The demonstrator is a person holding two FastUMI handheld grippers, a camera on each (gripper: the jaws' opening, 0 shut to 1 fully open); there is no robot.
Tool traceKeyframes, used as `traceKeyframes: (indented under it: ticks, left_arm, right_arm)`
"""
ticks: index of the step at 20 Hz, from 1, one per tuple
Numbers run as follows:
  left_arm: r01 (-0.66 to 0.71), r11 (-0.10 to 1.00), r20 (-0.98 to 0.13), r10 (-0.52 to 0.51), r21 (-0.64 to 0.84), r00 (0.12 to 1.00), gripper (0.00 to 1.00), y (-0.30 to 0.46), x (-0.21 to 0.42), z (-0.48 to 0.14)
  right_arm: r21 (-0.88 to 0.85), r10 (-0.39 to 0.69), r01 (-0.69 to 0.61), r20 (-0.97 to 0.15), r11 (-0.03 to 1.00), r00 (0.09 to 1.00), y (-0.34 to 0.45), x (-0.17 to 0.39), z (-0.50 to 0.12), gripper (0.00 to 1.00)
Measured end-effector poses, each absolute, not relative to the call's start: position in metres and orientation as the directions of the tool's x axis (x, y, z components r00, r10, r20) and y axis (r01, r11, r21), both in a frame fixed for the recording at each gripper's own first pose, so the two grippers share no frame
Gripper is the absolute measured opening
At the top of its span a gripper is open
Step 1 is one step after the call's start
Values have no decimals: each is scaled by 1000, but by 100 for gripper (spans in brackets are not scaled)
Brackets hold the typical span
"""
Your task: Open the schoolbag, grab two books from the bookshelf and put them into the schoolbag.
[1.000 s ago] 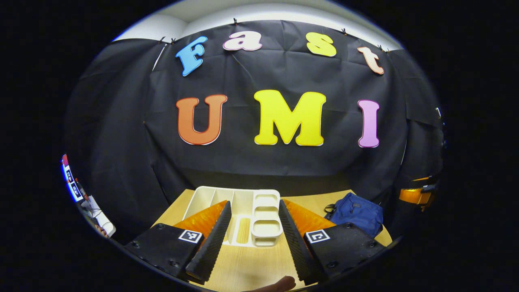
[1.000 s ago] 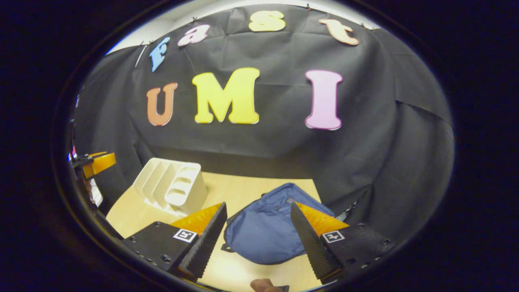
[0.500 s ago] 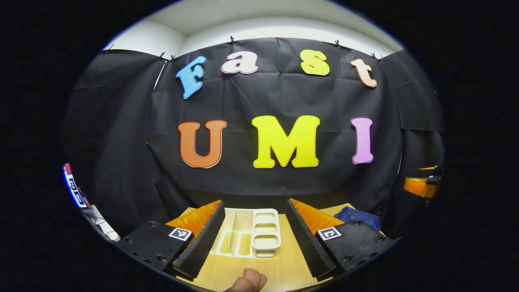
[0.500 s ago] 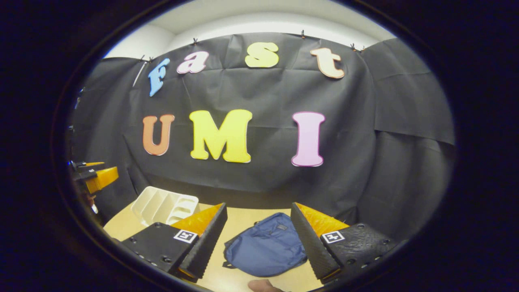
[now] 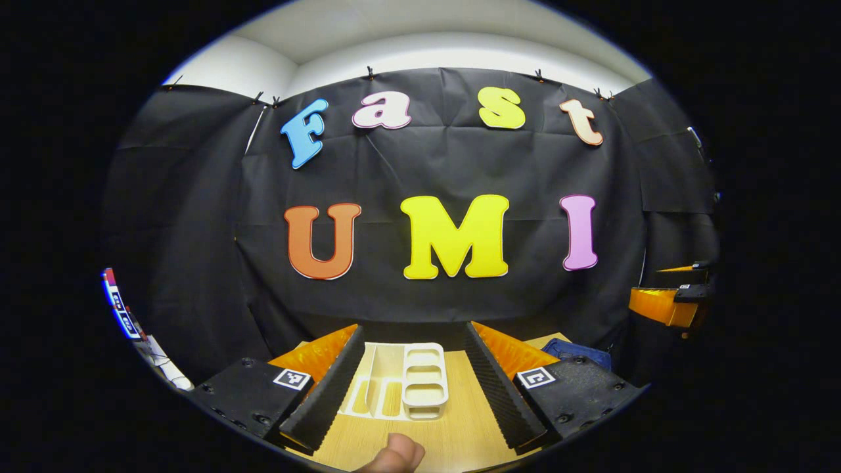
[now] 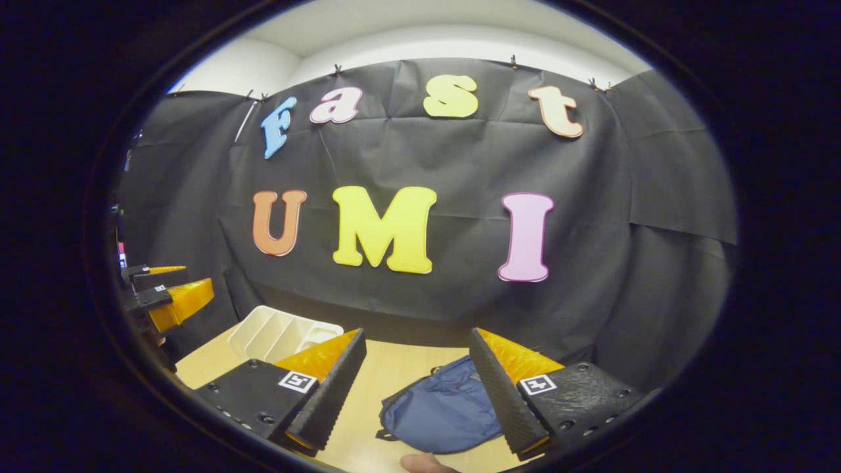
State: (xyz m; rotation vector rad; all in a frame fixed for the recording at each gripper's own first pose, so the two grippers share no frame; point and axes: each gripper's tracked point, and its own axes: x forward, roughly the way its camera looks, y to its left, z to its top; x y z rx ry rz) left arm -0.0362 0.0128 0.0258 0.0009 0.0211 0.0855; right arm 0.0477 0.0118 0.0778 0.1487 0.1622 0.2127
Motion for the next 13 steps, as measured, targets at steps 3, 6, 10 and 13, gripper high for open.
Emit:
traceKeyframes:
  ticks: [3,6,10,13]
  left_arm:
    - [-97,995,-19,97,5,995,98,16,-42,23]
    - [-103,995,-25,104,11,994,98,19,-44,22]
    - [-111,994,-30,112,9,993,98,22,-46,20]
    - [-117,993,-26,117,13,993,100,26,-48,22]
  right_arm:
    - [153,251,-228,-151,962,956,22,49,76,96]
    - [146,257,-234,-161,961,953,29,48,73,96]
    - [131,248,-226,-183,965,951,33,49,71,98]
    - [116,241,-223,-180,968,954,38,50,77,96]
